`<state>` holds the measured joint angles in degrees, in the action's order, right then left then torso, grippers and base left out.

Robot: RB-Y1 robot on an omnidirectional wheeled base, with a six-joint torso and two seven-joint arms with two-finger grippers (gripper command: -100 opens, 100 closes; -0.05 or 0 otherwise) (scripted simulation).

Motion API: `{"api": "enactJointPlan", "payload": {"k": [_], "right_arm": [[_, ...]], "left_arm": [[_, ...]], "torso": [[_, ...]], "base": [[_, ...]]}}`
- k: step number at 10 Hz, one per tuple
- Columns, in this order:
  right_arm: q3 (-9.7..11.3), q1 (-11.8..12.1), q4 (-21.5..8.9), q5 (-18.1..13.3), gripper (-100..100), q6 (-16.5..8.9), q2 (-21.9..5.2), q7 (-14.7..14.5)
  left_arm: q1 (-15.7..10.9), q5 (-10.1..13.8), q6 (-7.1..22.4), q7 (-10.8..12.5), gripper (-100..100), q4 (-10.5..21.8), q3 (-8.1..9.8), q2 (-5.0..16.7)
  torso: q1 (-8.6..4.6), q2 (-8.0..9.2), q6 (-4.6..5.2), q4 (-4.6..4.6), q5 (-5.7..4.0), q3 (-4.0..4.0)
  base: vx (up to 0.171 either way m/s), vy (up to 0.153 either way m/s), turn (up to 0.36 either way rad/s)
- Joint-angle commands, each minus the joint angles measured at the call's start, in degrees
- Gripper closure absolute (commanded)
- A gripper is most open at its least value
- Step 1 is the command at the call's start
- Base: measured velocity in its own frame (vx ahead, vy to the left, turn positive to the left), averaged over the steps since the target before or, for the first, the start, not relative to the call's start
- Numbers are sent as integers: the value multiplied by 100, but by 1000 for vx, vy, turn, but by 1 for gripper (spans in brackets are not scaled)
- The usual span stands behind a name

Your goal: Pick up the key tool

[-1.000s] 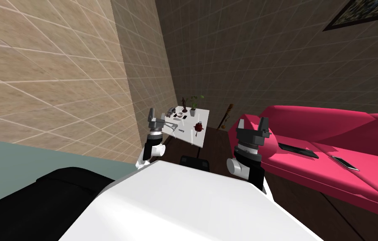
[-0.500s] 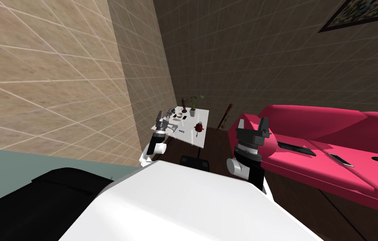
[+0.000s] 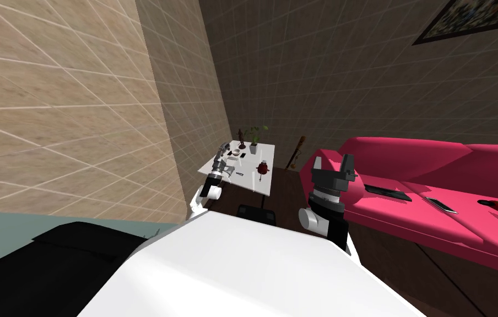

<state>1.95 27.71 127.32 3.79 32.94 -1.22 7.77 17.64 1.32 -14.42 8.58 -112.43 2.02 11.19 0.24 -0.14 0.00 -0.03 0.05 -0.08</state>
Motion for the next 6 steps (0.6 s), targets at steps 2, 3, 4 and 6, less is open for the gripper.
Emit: {"api": "enactJointPlan", "payload": {"k": [2, 3, 4, 6], "right_arm": [[0, 0, 0, 0, 0, 0, 0, 0], [0, 0, 0, 0, 0, 0, 0, 0], [0, 0, 0, 0, 0, 0, 0, 0], [0, 0, 0, 0, 0, 0, 0, 0]], "left_arm": [[-205, -23, 372, -24, -100, 455, -63, 25], [-205, -23, 372, -24, -100, 526, -63, 25], [-316, -31, 510, -32, -100, 727, -83, 28], [-429, -38, 650, -40, -100, 984, -103, 27]], "torso": [[2, -1, -1, 0, 1, -1], [5, -1, -1, 0, 1, -1], [-5, 4, -2, 1, 0, 2], [-14, 7, -2, 1, -3, 4]], "base": [[29, 72, -64], [13, 48, -24], [12, 31, -42], [8, 30, -31]]}}
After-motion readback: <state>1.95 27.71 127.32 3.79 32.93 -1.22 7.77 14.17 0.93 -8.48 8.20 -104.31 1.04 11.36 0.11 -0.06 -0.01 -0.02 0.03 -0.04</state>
